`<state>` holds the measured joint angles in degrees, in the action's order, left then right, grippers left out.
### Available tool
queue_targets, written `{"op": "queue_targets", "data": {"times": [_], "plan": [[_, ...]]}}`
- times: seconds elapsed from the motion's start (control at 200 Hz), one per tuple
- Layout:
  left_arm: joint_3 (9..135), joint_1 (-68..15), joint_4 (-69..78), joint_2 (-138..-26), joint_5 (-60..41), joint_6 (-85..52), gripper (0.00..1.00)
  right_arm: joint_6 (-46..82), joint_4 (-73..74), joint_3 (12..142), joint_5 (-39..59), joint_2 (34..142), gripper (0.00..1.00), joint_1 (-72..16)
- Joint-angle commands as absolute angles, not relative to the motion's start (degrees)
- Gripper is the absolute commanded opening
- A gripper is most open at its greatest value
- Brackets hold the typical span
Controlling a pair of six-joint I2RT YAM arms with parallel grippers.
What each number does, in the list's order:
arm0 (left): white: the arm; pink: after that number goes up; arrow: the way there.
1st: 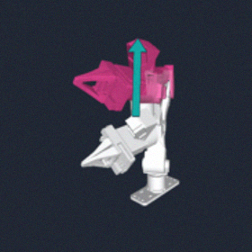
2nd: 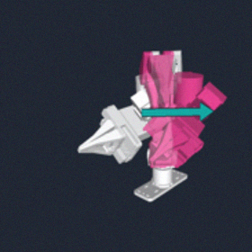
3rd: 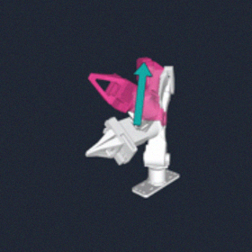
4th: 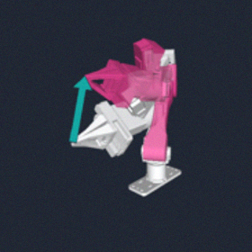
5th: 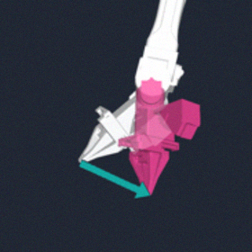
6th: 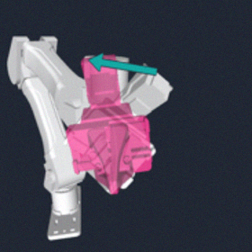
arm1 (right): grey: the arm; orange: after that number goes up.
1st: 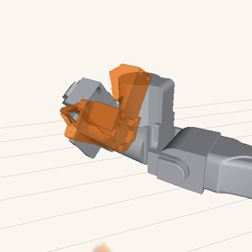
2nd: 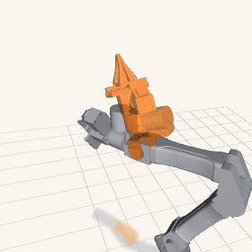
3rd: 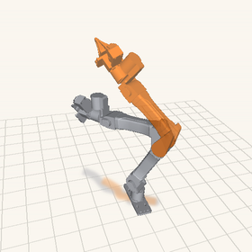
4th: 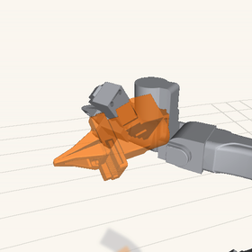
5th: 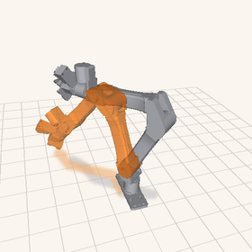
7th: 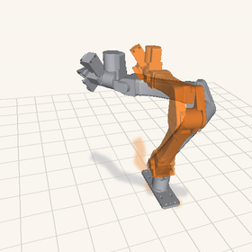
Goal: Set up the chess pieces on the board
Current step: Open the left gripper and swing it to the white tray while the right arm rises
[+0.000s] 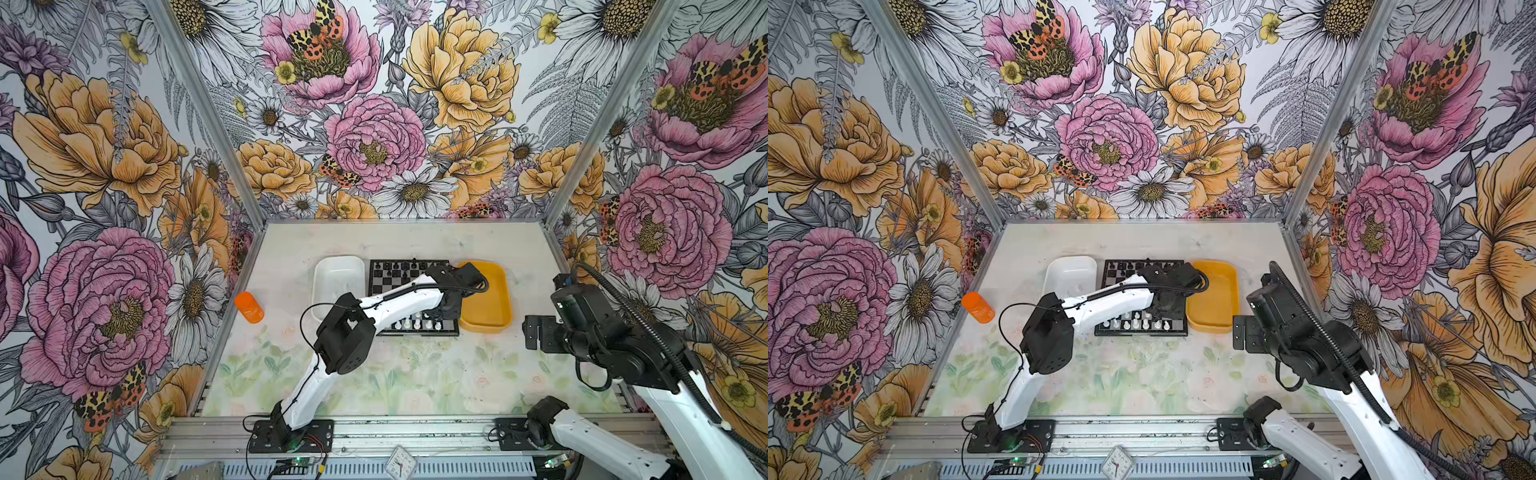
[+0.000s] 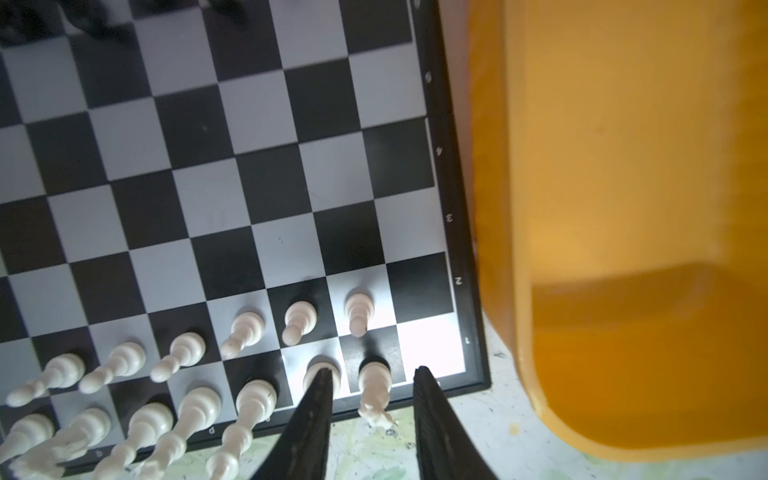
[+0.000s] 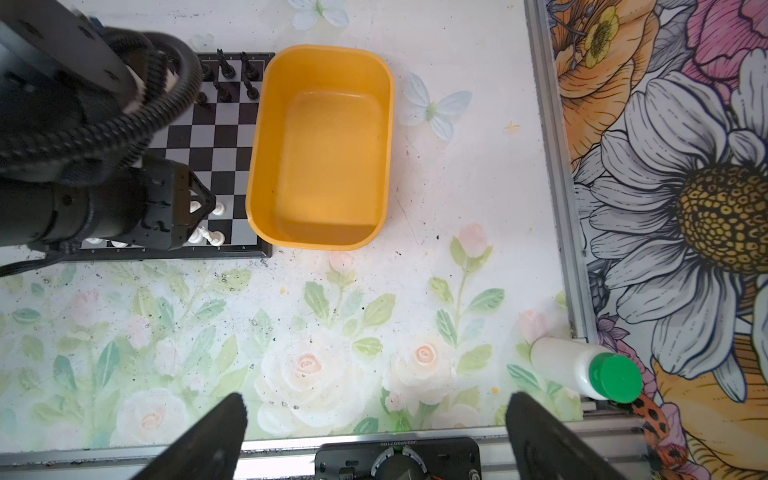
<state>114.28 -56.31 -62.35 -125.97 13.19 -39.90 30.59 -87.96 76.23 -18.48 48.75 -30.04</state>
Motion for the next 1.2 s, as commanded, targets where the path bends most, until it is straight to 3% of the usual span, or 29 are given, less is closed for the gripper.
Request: {"op": "queue_targets", "data": {"times": [0.0,0.2,0.41,0.57,0.836,1.196], "plan": [[118.2,-54.8,-64.3,-120.1,15.5,-37.9,0.37,29.8,-84.6,78.7,-19.8,50.6,1.0,-29.9],[114.9,-49.3,-64.6,-110.6,16.6,-36.7,0.46,28.1,-79.2,80.6,-17.6,56.2,1.0,-29.9],[97.6,-37.4,-64.4,-93.8,17.9,-38.0,0.48,26.4,-71.4,83.3,-13.4,65.2,1.0,-30.1],[87.1,-28.1,-64.0,-88.6,16.0,-36.2,0.48,25.1,-67.3,86.4,-11.5,72.6,1.0,-30.6],[79.7,-19.0,-55.9,-92.8,9.5,-32.7,0.47,23.8,-64.5,92.6,-10.9,81.9,1.0,-30.9],[87.5,-16.9,-53.0,-108.8,6.8,-28.6,0.42,23.6,-64.1,97.7,-11.6,88.5,1.0,-30.6]]}}
